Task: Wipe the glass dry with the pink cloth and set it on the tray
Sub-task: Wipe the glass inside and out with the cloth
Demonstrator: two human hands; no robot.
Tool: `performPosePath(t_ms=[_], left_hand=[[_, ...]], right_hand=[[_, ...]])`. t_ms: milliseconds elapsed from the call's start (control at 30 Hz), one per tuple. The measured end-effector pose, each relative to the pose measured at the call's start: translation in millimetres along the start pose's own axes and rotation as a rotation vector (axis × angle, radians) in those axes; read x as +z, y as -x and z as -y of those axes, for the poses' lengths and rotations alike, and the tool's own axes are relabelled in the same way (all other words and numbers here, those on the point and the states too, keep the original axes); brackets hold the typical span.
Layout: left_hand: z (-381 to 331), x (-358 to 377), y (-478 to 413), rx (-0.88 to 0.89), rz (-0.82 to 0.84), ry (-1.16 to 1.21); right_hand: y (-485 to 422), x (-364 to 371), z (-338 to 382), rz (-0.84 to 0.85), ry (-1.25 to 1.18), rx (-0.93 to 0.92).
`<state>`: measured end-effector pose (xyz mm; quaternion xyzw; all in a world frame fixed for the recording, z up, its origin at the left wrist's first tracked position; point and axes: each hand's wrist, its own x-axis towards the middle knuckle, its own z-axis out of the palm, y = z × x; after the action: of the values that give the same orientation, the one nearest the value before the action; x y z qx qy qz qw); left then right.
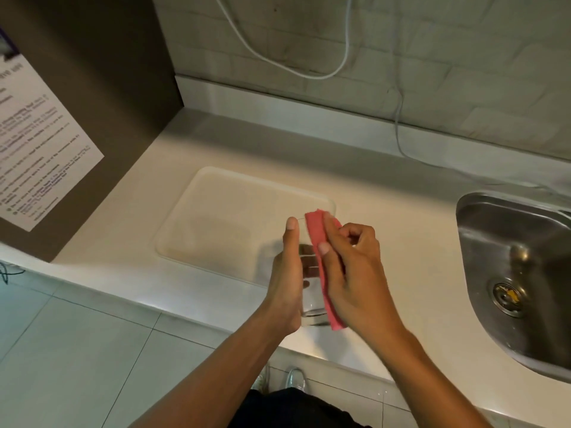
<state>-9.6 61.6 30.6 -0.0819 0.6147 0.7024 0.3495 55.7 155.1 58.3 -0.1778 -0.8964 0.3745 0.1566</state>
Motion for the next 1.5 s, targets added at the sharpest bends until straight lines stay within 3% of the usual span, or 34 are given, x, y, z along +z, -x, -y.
performPosePath(t_ms=[100, 267, 433, 633, 767, 933, 1167, 1333, 1500], left_hand=[[-2, 5, 5, 0.002, -0.003, -0.018], [-17, -6, -4, 0.051, 0.039, -0.005], [-7, -4, -4, -0.023, 0.019, 0.013], [-16, -17, -12, -0.002, 0.065, 0.107], [-5, -9, -8, -0.042, 0.062, 0.111], [-9, -14, -15, -0.010, 0.088, 0.197], [0, -11, -13, -0.029, 0.153, 0.303], [-4, -17, -16, -0.020, 0.188, 0.297], [5, -7, -11, -0.045, 0.221, 0.285]], right_hand=[[-16, -7, 1, 0.002, -0.014, 0.077], [16, -2, 0, 0.028, 0.048, -0.182], [-5, -5, -6, 0.016, -0.125, 0.073], [31, 6, 0, 0.027, -0.016, -0.143], [5, 4, -3, 0.022, -0.115, 0.058], [16, 8, 4, 0.017, -0.027, -0.105], [-3, 2, 5, 0.006, -0.187, 0.062], [26, 1, 3, 0.029, -0.111, -0.095], [-2, -6, -4, 0.020, -0.192, 0.095]])
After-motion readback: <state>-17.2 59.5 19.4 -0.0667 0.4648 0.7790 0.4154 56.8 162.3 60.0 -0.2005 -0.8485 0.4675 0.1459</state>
